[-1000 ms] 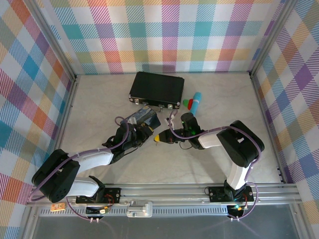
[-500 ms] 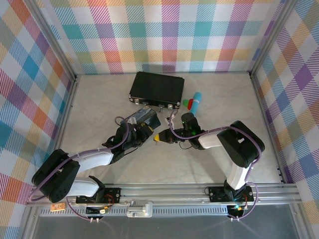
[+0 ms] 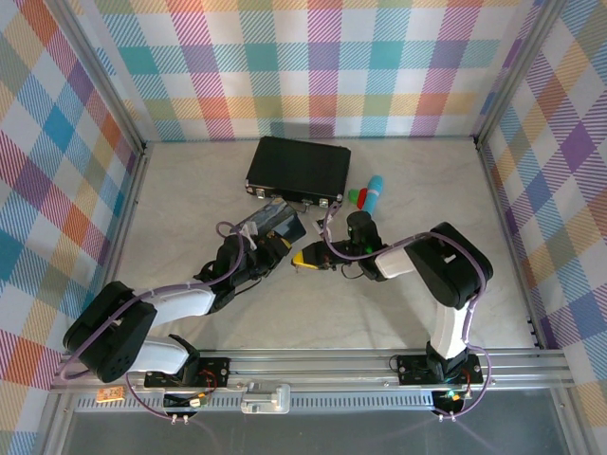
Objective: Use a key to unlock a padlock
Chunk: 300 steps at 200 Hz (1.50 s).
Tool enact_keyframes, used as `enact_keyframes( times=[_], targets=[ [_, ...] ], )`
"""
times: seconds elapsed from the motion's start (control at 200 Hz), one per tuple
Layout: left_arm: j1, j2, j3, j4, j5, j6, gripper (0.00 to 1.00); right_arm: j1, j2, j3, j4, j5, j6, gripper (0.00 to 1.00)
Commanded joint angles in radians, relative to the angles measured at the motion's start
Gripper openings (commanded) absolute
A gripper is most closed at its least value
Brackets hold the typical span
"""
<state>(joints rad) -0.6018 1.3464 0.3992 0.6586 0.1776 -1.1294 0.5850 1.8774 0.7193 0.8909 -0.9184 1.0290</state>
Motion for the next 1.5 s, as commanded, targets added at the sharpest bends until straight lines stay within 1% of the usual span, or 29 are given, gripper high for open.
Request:
enact_keyframes(
  times=[0.0,0.1,0.215,0.4,0.49,0.57,0.695,0.77,0.83,0.99,1.12,1.21,1.33,1.495],
  targets=[
    [-0.01,0.011,-0.021,0.15,0.127,0.013,0.0,-0.037,0.051,0.053,0.082,0.023,0.096,0.0],
    [-0.012,0.019,-0.019,0.162,0.136,0.011,0.0,-0.037,0.065,0.05,0.105,0.038,0.134,0.0],
    [-0.019,0.017,-0.026,0.176,0.118,0.0,0.0,-0.036,0.062,0.04,0.113,0.073,0.157,0.0],
    [-0.064,0.014,-0.034,0.174,0.058,-0.016,0.0,-0.034,0.043,0.02,0.12,0.154,0.204,0.0],
    [-0.089,0.026,-0.027,0.165,0.008,-0.035,0.0,-0.028,0.019,-0.008,0.14,0.205,0.224,0.0],
    [-0.1,0.045,-0.023,0.169,-0.044,-0.067,0.0,-0.015,-0.013,-0.033,0.138,0.25,0.213,0.0],
    [-0.12,0.069,-0.01,0.195,-0.128,-0.117,0.0,0.023,-0.07,-0.051,0.07,0.324,0.165,0.0],
    [-0.136,0.081,0.015,0.193,-0.155,-0.121,0.0,0.037,-0.097,-0.052,0.041,0.346,0.14,0.0],
    [-0.145,0.096,0.031,0.198,-0.155,-0.119,0.0,0.037,-0.11,-0.045,0.023,0.351,0.119,0.0],
    [-0.167,0.164,0.036,0.298,-0.101,-0.131,0.0,0.035,-0.126,0.019,-0.092,0.326,0.032,0.0],
    [-0.179,0.224,-0.005,0.411,-0.07,-0.154,0.0,0.016,-0.112,0.084,-0.176,0.25,-0.022,0.0],
    [-0.181,0.25,-0.034,0.473,-0.058,-0.162,0.0,0.01,-0.089,0.112,-0.171,0.205,-0.016,0.0],
    [-0.181,0.258,-0.055,0.502,-0.058,-0.168,0.0,-0.006,-0.07,0.135,-0.161,0.165,-0.021,0.0],
    [-0.178,0.225,-0.077,0.488,-0.061,-0.171,0.0,-0.047,-0.072,0.165,-0.216,0.09,-0.144,0.0]
  ],
)
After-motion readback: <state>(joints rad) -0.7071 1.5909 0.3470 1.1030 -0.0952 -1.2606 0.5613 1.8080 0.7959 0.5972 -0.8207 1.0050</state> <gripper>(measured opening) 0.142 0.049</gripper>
